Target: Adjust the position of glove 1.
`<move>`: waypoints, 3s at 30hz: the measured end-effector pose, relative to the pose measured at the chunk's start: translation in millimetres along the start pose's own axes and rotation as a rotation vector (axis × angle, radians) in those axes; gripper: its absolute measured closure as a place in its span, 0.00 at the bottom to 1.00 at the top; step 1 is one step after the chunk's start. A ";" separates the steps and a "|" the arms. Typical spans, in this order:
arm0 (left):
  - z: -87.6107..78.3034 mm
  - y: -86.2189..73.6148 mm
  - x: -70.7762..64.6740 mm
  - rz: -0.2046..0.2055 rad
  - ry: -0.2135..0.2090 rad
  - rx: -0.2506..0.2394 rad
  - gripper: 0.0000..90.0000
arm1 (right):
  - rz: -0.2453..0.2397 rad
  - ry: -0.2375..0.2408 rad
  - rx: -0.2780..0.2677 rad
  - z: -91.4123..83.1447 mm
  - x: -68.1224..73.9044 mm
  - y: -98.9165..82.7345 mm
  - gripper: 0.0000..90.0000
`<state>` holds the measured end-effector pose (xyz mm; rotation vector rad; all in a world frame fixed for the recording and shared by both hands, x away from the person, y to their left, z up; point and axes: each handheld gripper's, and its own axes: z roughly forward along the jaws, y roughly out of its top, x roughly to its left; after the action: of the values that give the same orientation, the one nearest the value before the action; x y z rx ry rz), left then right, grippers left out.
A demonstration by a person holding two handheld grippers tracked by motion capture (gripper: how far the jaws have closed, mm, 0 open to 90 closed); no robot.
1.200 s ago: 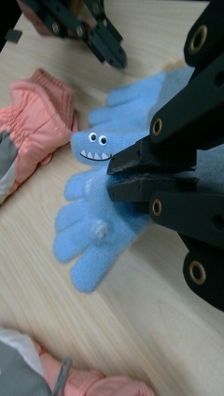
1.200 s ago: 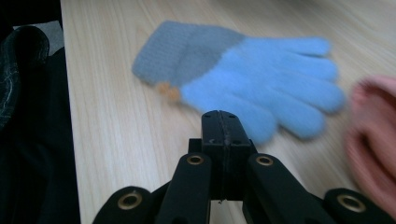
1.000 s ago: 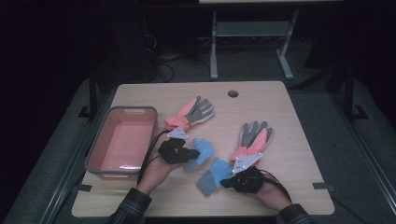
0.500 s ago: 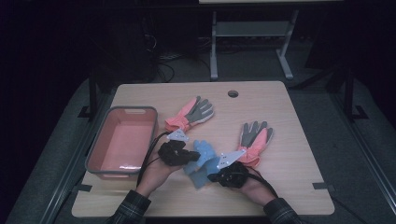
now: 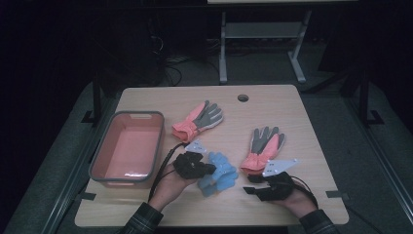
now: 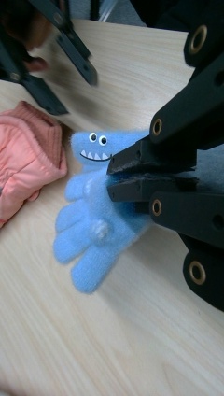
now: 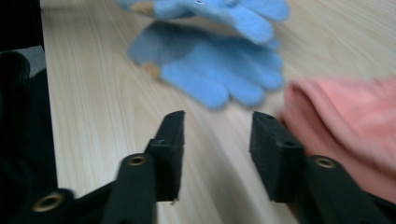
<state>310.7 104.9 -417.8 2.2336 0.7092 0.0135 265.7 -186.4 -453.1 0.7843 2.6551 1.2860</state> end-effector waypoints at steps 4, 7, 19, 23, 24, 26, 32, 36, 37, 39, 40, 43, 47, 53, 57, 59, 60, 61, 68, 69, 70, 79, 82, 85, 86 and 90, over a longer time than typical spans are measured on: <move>6.0 -0.6 -3.8 0.006 -0.008 0.010 0.95 | 0.005 -0.058 0.027 -13.4 -5.4 -17.6 0.48; 8.1 -0.6 -5.7 0.018 -0.004 0.016 0.95 | 0.029 -0.102 0.035 -22.9 -12.2 -29.0 0.41; 12.5 -0.7 -6.9 0.073 -0.040 0.038 0.95 | 0.102 -0.227 0.032 -39.3 -38.4 -42.3 0.37; 14.2 -0.7 -7.7 0.092 -0.050 0.055 0.95 | 0.112 -0.239 0.039 -38.5 -40.0 -43.2 0.37; 15.0 -0.9 -7.2 0.101 -0.049 0.065 0.94 | 0.109 -0.243 0.043 -38.3 -39.8 -43.2 0.37; 17.8 -1.9 -6.4 0.107 -0.035 0.073 0.93 | 0.110 -0.243 0.042 -37.6 -39.6 -43.1 0.37; 23.7 -4.4 -3.9 0.101 -0.019 0.091 0.85 | 0.115 -0.251 0.053 -36.5 -40.3 -43.2 0.37; 25.2 -5.8 -3.3 0.130 0.017 0.118 0.70 | 0.111 -0.254 0.057 -36.0 -40.5 -43.3 0.36; 26.7 -6.3 -4.0 0.117 0.027 0.112 0.65 | 0.111 -0.254 0.057 -35.9 -40.5 -43.3 0.36; 27.4 -6.7 -3.7 0.120 0.041 0.116 0.60 | 0.113 -0.256 0.058 -36.1 -40.5 -43.2 0.35; 26.8 -6.1 -2.9 0.124 0.053 0.122 0.54 | 0.114 -0.256 0.057 -36.2 -40.6 -43.2 0.35; 24.1 -5.6 -1.4 0.103 0.059 0.098 0.39 | 0.116 -0.263 0.053 -36.8 -41.5 -43.3 0.33; 22.8 -4.8 -3.8 0.105 0.063 0.103 0.18 | 0.128 -0.269 0.059 -36.0 -43.0 -43.6 0.30; 33.2 -7.0 -9.9 0.138 0.071 0.149 0.15 | 0.127 -0.267 0.076 -33.6 -43.0 -43.9 0.29; 38.0 -9.8 -9.6 0.143 0.076 0.167 0.15 | 0.121 -0.274 0.080 -31.9 -43.3 -44.7 0.27; 40.4 -10.4 -10.4 0.152 0.083 0.179 0.15 | 0.122 -0.281 0.084 -30.8 -43.6 -45.3 0.25; 41.7 -10.9 -10.8 0.154 0.082 0.183 0.15 | 0.127 -0.282 0.085 -30.3 -43.5 -45.5 0.24; 42.7 -11.3 -11.3 0.157 0.086 0.186 0.15 | 0.127 -0.284 0.086 -29.8 -43.8 -45.7 0.23; 49.5 -14.9 -15.2 0.185 0.109 0.219 0.17 | 0.128 -0.285 0.075 -28.5 -44.0 -46.4 0.21; 49.5 -14.9 -15.4 0.186 0.109 0.220 0.17 | 0.128 -0.285 0.074 -28.4 -44.0 -46.5 0.21; 49.4 -14.9 -15.5 0.187 0.109 0.218 0.17 | 0.128 -0.285 0.073 -28.3 -44.0 -46.6 0.21; 46.1 -14.6 -15.5 0.198 0.104 0.199 0.34 | 0.124 -0.290 0.047 -25.5 -44.0 -48.9 0.16; 45.1 -14.4 -15.2 0.200 0.097 0.195 0.41 | 0.120 -0.290 0.038 -25.1 -44.4 -49.7 0.15; 44.2 -13.6 -14.5 0.202 0.094 0.192 0.51 | 0.120 -0.292 0.027 -24.1 -44.2 -50.3 0.15; 43.9 -13.2 -13.7 0.205 0.092 0.190 0.55 | 0.119 -0.291 0.027 -24.1 -44.2 -50.2 0.15; 43.0 -12.6 -12.2 0.203 0.080 0.187 0.72 | 0.118 -0.290 0.029 -24.0 -44.3 -50.1 0.15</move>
<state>304.0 76.4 -453.9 2.4886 0.5412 0.1427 276.5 -250.6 -481.7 1.0567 2.4336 1.0648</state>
